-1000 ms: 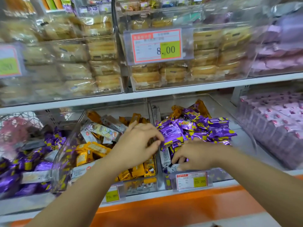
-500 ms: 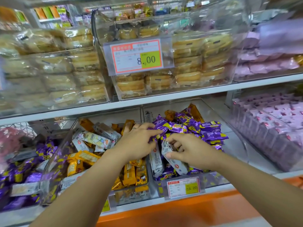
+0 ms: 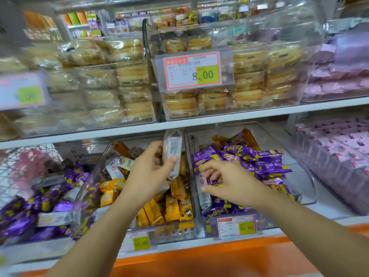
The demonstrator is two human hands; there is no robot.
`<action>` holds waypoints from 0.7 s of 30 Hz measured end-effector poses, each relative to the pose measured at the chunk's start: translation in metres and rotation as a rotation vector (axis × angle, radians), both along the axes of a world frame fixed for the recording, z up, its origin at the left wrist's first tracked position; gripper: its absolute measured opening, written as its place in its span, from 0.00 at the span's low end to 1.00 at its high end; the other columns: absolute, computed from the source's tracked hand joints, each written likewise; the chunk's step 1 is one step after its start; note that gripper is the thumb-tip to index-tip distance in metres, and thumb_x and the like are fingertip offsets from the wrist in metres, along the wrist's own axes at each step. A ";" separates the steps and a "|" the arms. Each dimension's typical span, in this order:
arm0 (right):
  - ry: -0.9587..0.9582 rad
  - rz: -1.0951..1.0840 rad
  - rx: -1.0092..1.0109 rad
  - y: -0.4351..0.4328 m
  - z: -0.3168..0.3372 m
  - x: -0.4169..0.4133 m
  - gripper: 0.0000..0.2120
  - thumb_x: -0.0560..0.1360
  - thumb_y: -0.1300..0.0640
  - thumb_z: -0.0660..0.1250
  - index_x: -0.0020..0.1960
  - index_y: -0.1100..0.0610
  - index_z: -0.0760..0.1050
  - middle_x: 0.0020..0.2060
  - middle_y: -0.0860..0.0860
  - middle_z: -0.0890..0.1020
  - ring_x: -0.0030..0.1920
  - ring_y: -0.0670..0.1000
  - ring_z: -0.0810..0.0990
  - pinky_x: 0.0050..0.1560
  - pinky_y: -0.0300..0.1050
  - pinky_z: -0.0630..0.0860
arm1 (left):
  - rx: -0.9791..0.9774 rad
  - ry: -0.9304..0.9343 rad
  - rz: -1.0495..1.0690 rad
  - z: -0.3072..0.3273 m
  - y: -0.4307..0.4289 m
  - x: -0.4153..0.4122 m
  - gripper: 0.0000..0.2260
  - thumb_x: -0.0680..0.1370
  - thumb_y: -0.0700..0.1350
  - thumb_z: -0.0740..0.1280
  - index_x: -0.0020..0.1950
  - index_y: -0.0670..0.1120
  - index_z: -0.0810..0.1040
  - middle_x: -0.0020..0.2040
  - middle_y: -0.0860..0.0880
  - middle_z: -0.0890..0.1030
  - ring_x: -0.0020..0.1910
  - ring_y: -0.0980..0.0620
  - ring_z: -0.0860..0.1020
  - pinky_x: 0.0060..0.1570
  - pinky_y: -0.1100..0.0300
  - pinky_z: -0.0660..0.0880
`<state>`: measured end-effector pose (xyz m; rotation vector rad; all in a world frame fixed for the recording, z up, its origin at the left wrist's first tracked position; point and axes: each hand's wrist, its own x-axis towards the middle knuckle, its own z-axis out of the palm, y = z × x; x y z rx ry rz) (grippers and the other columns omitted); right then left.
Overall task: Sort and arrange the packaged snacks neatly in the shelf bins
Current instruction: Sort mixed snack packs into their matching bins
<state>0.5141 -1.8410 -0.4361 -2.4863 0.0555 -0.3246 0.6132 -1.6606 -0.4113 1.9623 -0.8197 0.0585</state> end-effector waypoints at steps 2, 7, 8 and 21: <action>0.155 0.078 -0.408 0.003 -0.007 0.001 0.27 0.70 0.46 0.71 0.66 0.48 0.68 0.61 0.45 0.76 0.58 0.47 0.74 0.62 0.47 0.67 | 0.092 -0.009 0.130 -0.001 0.017 0.007 0.11 0.78 0.50 0.65 0.58 0.53 0.67 0.47 0.52 0.77 0.35 0.60 0.77 0.28 0.70 0.70; 0.240 0.051 -0.858 0.010 -0.015 0.012 0.40 0.70 0.39 0.68 0.74 0.52 0.55 0.73 0.51 0.60 0.70 0.54 0.60 0.69 0.53 0.55 | 0.638 -0.227 0.346 -0.015 0.051 0.025 0.24 0.79 0.55 0.60 0.73 0.55 0.58 0.68 0.48 0.66 0.50 0.45 0.78 0.45 0.52 0.75; 0.216 0.028 -0.884 0.011 -0.017 0.013 0.39 0.70 0.39 0.68 0.74 0.52 0.56 0.72 0.51 0.61 0.70 0.54 0.61 0.68 0.52 0.55 | 0.695 -0.255 0.373 -0.017 0.054 0.026 0.23 0.79 0.56 0.59 0.73 0.55 0.60 0.68 0.48 0.65 0.54 0.44 0.77 0.52 0.50 0.74; -0.606 0.003 -0.204 0.010 0.005 0.004 0.12 0.68 0.55 0.63 0.48 0.61 0.77 0.40 0.52 0.78 0.39 0.50 0.74 0.42 0.42 0.74 | 0.530 -0.312 0.348 -0.028 0.070 0.028 0.16 0.77 0.53 0.66 0.63 0.53 0.75 0.62 0.51 0.73 0.48 0.47 0.78 0.61 0.48 0.65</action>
